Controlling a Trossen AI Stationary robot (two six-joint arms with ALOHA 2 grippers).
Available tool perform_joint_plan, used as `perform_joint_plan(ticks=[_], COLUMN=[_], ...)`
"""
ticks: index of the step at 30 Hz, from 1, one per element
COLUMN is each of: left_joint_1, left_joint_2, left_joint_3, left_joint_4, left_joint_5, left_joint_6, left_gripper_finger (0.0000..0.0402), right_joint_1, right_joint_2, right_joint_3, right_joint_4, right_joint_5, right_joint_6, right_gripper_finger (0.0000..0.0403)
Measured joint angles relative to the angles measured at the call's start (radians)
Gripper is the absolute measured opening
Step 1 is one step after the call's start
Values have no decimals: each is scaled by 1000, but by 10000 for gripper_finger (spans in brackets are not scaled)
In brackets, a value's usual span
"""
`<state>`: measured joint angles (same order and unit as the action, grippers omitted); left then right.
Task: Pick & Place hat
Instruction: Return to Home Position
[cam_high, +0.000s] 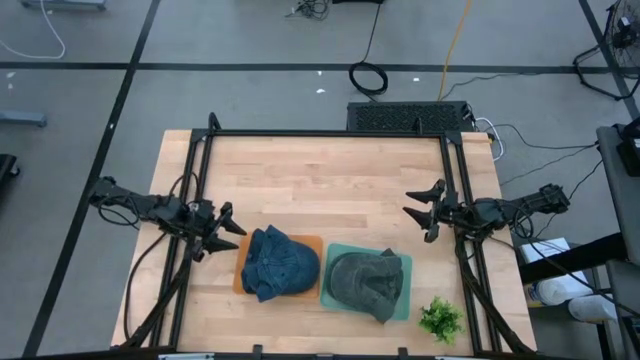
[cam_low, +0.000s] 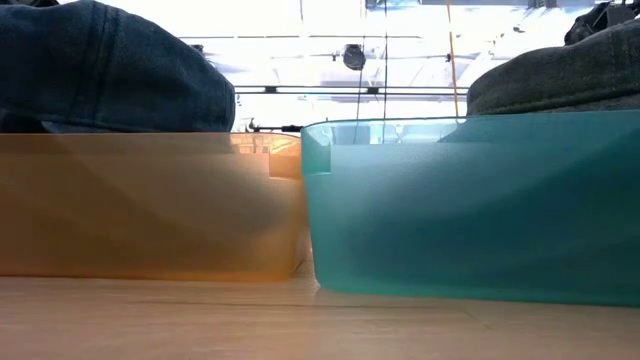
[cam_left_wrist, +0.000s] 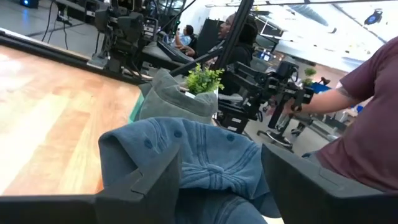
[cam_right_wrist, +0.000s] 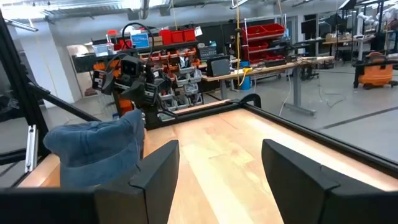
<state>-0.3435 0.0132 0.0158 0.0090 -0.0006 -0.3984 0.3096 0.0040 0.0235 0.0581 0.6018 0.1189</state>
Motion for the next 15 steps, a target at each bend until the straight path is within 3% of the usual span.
perform_joint_plan(ticks=[15], left_joint_1=[0], left_joint_2=[0], left_joint_3=[0], left_joint_4=[-1], left_joint_5=[0], left_joint_6=[0], left_gripper_finger=[230], right_joint_1=[0], right_joint_2=[3], right_joint_3=[0], right_joint_4=[63], right_joint_5=[0], right_joint_6=[-7], right_gripper_finger=[216])
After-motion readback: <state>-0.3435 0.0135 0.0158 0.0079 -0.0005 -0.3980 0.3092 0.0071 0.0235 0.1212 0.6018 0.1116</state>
